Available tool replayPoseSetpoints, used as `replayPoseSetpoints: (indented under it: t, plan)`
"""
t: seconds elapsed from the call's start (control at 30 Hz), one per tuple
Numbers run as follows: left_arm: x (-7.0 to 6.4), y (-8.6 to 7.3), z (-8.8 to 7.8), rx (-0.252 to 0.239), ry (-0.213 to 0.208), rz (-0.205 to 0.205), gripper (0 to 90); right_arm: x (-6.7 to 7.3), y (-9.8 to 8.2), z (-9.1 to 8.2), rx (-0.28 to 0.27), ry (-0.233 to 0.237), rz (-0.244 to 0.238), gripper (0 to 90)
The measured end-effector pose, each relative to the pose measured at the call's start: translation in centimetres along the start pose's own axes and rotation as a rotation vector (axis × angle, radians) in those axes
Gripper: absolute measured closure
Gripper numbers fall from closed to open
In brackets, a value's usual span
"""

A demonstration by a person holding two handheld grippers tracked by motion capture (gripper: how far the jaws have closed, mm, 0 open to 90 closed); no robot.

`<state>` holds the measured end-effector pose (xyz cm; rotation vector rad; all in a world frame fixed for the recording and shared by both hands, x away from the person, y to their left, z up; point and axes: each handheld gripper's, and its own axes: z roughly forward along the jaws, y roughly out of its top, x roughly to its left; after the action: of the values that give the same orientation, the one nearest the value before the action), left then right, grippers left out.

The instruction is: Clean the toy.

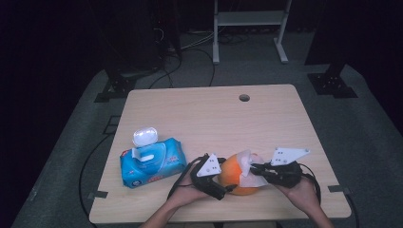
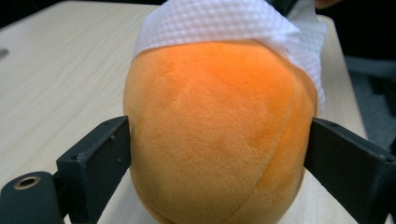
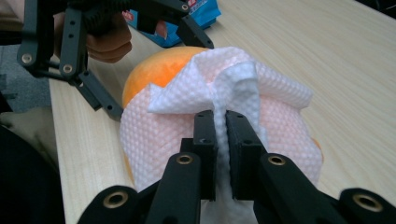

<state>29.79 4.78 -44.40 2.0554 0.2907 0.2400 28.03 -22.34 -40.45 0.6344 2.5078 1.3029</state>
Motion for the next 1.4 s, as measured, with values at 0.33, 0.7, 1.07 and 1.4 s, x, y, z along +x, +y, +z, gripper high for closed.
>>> replayPoseSetpoints:
  t: [0.33, 0.7, 1.07, 1.4]
  plan:
    - [-2.3, 1.3, 0.4, -0.025, 0.054, 0.173, 31.4, 3.2, 3.4, 0.4, -0.085, 0.030, -0.092, 82.4]
    - [-1.7, 0.7, 0.5, -0.020, 0.032, 0.116, 20.4, -0.4, 0.6, -0.8, -0.056, -0.013, 0.030, 82.4]
    - [-1.7, 0.8, 0.0, 0.004, 0.019, 0.128, 32.8, 1.6, 1.8, 0.3, -0.042, 0.025, -0.030, 82.2]
    - [-0.1, -0.6, -0.5, 0.014, -0.011, 0.070, 35.5, -1.4, -1.0, -0.9, -0.033, 0.036, 0.098, 82.1]
